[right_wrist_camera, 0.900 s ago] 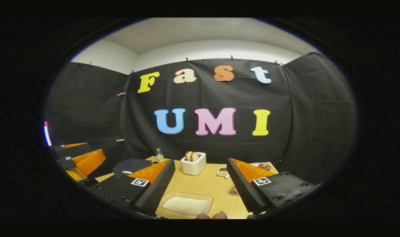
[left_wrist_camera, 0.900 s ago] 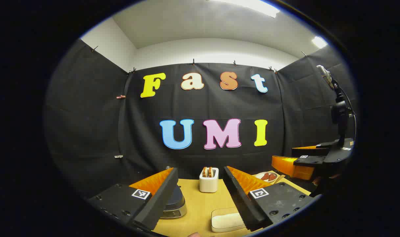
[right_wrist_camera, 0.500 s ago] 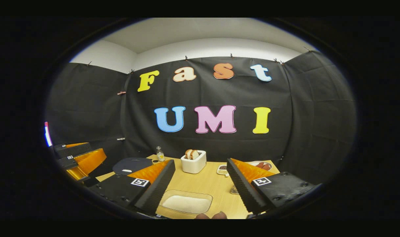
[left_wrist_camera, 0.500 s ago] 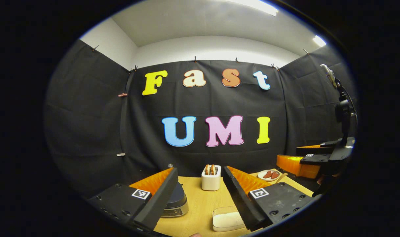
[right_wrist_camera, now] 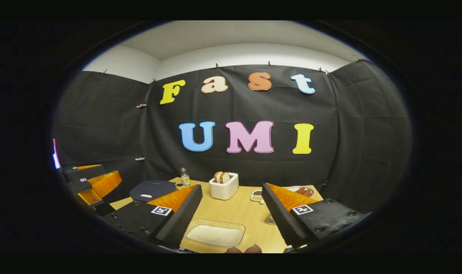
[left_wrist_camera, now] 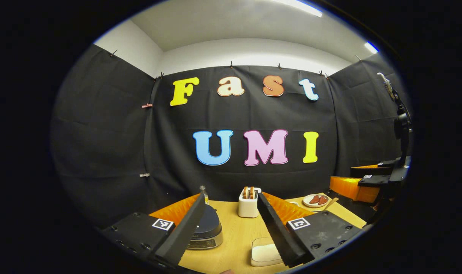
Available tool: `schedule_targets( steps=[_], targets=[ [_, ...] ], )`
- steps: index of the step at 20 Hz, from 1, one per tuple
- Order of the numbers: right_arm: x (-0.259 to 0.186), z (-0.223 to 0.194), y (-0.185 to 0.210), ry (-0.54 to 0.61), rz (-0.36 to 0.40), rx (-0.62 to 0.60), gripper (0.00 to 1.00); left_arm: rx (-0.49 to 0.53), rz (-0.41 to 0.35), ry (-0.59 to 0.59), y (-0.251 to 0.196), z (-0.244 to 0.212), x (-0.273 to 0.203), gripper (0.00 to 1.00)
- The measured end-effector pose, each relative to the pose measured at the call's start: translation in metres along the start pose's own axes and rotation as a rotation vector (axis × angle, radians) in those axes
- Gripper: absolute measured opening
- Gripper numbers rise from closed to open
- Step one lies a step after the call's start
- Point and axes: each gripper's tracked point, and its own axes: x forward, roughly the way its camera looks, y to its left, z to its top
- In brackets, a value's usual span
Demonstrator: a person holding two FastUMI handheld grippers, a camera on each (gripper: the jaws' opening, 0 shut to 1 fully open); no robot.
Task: Close the left gripper, press the button to open the rice cooker; take a wooden spoon from the chopstick holder with the right hand, scoop a spoonful of rice and pour it into the rice cooker, then put the wooden spoon back into the chopstick holder.
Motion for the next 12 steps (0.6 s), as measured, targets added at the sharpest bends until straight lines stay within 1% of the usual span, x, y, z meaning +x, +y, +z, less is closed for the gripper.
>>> schedule_targets(
  steps=[4, 9, 12],
  targets=[
    [0.001, -0.001, 0.004, 0.005, 0.002, -0.013, 0.98, -0.02, 0.015, 0.028, 0.015, -0.013, 0.01, 0.9],
    [0.002, -0.002, 0.011, 0.01, 0.005, -0.031, 0.98, -0.053, 0.064, 0.087, 0.047, -0.037, 0.034, 0.82],
    [0.003, -0.002, 0.015, 0.013, 0.007, -0.043, 0.98, -0.036, 0.102, 0.156, 0.069, -0.065, 0.055, 0.74]
  ],
)
